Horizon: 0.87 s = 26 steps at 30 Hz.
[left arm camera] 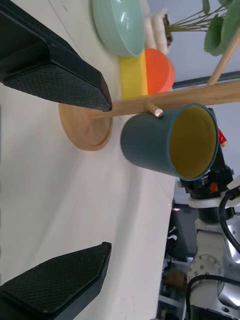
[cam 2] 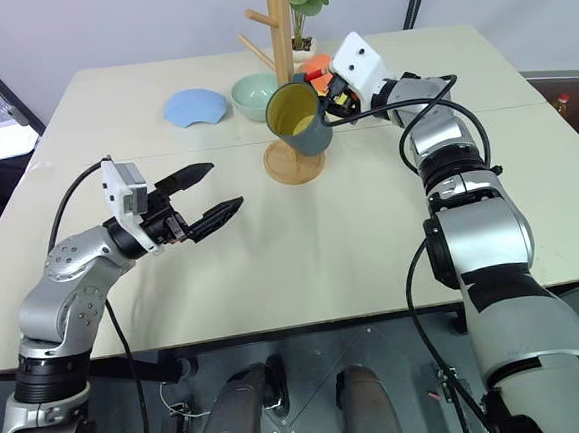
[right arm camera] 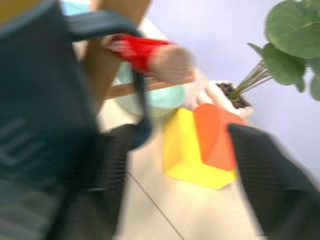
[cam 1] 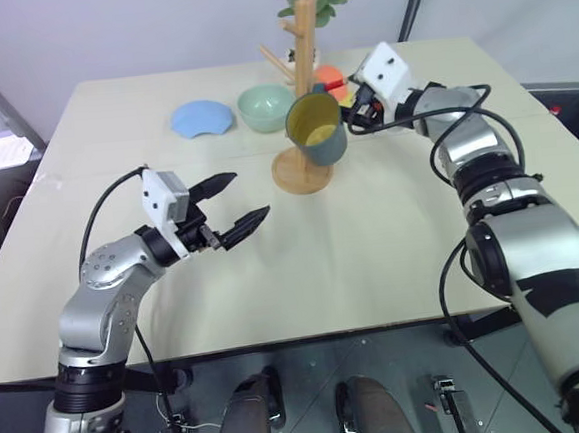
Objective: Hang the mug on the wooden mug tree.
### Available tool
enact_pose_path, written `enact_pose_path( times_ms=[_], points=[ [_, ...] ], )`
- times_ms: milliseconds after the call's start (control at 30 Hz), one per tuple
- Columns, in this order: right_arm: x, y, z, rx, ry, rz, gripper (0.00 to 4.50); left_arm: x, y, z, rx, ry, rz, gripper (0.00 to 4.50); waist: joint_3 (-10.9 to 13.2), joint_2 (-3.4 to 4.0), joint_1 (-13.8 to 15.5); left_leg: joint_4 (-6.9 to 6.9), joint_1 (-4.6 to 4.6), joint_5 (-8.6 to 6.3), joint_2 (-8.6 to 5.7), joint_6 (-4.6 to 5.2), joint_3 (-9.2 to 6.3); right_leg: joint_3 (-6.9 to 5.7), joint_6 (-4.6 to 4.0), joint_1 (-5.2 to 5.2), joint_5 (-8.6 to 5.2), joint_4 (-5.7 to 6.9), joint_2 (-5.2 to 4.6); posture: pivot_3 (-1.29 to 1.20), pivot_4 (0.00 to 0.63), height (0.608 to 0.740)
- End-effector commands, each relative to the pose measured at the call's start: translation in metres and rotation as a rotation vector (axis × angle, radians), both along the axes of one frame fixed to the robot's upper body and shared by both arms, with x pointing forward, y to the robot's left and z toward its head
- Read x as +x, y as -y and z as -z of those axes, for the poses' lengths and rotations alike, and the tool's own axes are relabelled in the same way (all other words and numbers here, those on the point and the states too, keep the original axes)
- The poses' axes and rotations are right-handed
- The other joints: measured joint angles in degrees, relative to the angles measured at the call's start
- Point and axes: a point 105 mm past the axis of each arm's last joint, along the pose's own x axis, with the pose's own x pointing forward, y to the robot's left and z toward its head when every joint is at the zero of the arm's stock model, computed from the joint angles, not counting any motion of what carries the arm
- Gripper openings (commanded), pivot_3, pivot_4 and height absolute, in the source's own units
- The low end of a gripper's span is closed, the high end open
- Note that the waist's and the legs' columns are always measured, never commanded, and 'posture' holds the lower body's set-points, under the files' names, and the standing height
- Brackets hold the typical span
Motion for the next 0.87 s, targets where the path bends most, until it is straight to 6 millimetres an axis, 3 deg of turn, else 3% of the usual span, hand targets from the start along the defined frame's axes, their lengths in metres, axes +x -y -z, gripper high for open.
enact_pose_path(
  times_ms=[33,100,200,300,433,567,633,767,867],
  points=[
    [-0.003,0.005,-0.038,-0.015,0.134,0.014,3.47,-0.004,-0.003,-0.013,-0.005,0.059,-0.012,4.50,0.00,0.00,-0.01,0.00,0.00,0.00,0.00,0.00,0.00,0.00,0.00,-0.01,0.00,0.00,0.00,0.00,0.150,0.740],
    [-0.004,0.008,-0.041,-0.011,0.146,0.023,3.47,-0.004,-0.004,-0.013,-0.004,0.059,-0.020,4.50,0.00,0.00,0.06,0.00,-0.01,0.00,0.00,0.00,0.00,0.00,0.00,-0.01,0.00,0.00,0.00,0.00,0.150,0.740],
    [-0.009,0.034,-0.053,0.048,0.212,0.078,3.47,0.004,-0.016,-0.006,-0.004,0.035,-0.111,4.50,0.00,0.00,0.19,0.00,-0.03,0.00,0.00,0.00,0.01,0.01,0.00,-0.03,0.00,-0.01,-0.02,0.00,0.150,0.740],
    [-0.021,0.057,-0.042,0.186,0.208,0.091,3.47,0.015,-0.038,0.001,-0.036,0.021,-0.262,4.50,-0.03,-0.05,0.37,-0.01,-0.04,0.00,0.00,0.01,0.00,0.01,0.00,-0.03,0.00,-0.03,-0.05,0.00,0.150,0.740],
    [-0.043,0.066,-0.006,0.353,0.116,0.050,3.47,0.023,-0.064,0.018,-0.091,-0.039,-0.414,4.50,-0.08,-0.15,0.33,0.00,0.00,-0.02,0.00,0.05,-0.04,0.00,0.00,0.08,0.00,-0.06,-0.08,0.00,0.150,0.740],
    [-0.076,0.057,0.064,0.504,-0.076,-0.002,3.47,0.024,-0.092,0.053,-0.087,-0.112,-0.592,4.50,-0.10,-0.13,0.17,0.00,0.04,-0.02,0.00,0.07,-0.03,0.01,0.01,0.09,0.00,0.01,-0.09,0.00,0.150,0.740],
    [-0.085,0.051,0.087,0.539,-0.135,0.002,3.47,0.022,-0.100,0.065,-0.094,-0.139,-0.641,4.50,-0.10,-0.13,0.11,-0.01,0.03,-0.02,0.02,0.07,-0.03,0.01,0.01,0.06,0.00,0.02,-0.08,0.00,0.150,0.740],
    [-0.092,0.043,0.118,0.580,-0.218,0.017,3.47,0.018,-0.109,0.082,-0.098,-0.173,-0.702,4.50,-0.09,-0.13,0.17,0.01,0.03,-0.03,0.02,0.06,-0.03,0.01,-0.20,-0.02,0.10,0.01,-0.08,0.00,0.150,0.740],
    [-0.090,0.041,0.129,0.583,-0.244,0.028,3.47,0.014,-0.111,0.085,-0.096,-0.173,-0.713,4.50,-0.09,-0.13,0.17,-0.02,0.06,-0.05,0.03,0.04,-0.03,0.01,-0.50,-0.23,0.19,-0.08,-0.11,0.00,0.150,0.740]
  ],
)
